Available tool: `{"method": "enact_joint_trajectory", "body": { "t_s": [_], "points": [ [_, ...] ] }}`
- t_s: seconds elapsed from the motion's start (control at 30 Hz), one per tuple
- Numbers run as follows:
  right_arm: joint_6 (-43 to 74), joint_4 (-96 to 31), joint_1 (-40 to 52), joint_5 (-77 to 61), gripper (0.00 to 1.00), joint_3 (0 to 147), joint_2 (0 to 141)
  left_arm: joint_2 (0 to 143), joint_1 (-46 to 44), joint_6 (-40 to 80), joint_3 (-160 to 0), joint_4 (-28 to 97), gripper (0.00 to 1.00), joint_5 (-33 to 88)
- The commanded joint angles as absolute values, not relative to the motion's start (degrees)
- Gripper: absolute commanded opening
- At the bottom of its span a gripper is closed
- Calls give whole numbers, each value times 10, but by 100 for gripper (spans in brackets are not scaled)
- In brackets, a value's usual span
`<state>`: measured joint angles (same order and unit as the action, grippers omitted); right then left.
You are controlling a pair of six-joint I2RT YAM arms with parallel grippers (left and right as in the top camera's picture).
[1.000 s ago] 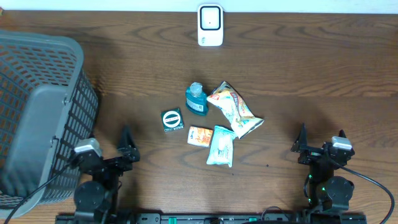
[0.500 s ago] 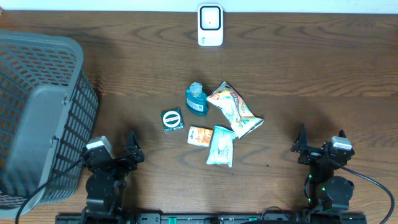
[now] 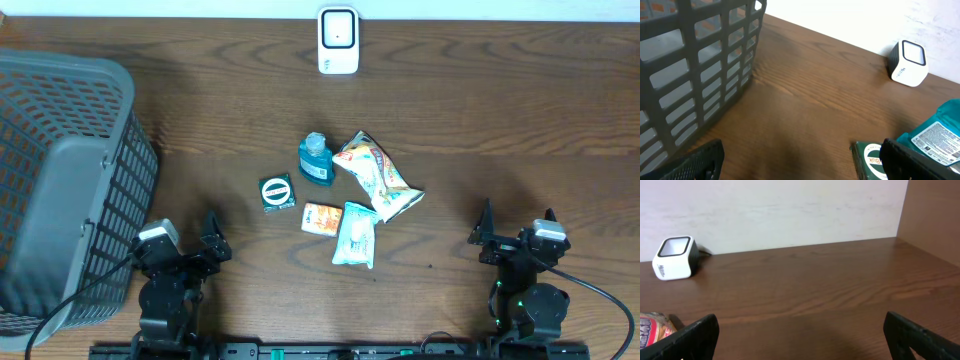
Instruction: Scan the item barcode
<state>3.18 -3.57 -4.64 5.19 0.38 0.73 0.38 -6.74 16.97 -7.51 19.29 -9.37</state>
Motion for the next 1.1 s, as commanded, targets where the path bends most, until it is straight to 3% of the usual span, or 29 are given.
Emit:
{"method": "enact_joint_trajectory", "body": {
  "t_s": [0.0, 1.07],
  "points": [
    [25, -37, -48, 57, 99, 3, 6, 3, -64, 177, -73, 194, 98, -101],
    [25, -37, -48, 57, 99, 3, 6, 4, -64, 177, -74, 255, 99, -101]
  ]
}}
